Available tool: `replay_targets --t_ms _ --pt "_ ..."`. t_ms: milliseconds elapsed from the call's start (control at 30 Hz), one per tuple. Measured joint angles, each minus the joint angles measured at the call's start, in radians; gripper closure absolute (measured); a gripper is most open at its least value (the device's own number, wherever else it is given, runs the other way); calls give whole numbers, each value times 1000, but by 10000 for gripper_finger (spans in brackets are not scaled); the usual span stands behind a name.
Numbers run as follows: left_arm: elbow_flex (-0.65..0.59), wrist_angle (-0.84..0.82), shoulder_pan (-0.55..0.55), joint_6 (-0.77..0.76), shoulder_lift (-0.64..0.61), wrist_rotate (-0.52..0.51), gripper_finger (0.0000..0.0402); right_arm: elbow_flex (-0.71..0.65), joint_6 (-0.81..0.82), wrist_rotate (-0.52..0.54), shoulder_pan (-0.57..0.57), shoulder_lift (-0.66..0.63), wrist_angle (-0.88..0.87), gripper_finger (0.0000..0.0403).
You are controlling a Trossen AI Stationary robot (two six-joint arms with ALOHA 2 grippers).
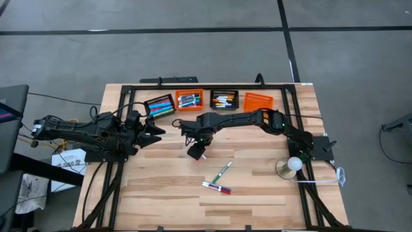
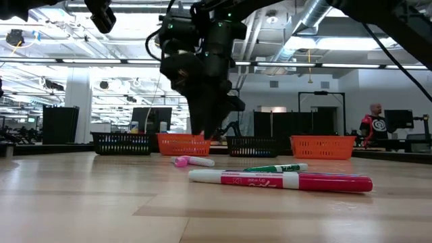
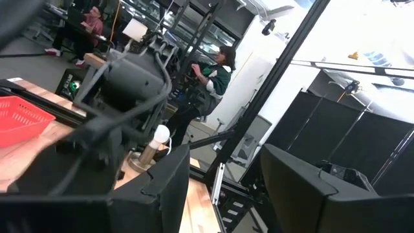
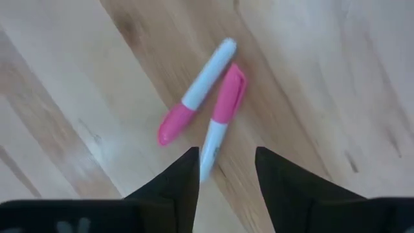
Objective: Pick & Place Markers
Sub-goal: Put the right pink mini highlighter pen into the right black bin
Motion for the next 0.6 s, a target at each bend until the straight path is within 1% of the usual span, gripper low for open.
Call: replay_targets --t_ms 200,367,467,600 --pt "0 0 0 1 0 0 211 -2 21 -4 0 1 22 226" --pt "0 0 0 1 0 0 211 -1 50 -33 4 10 37 194" --pt "0 0 0 1 0 0 211 -5 52 -15 12 20 28 182" --pt "0 0 0 1 0 0 211 -1 51 21 21 30 34 180"
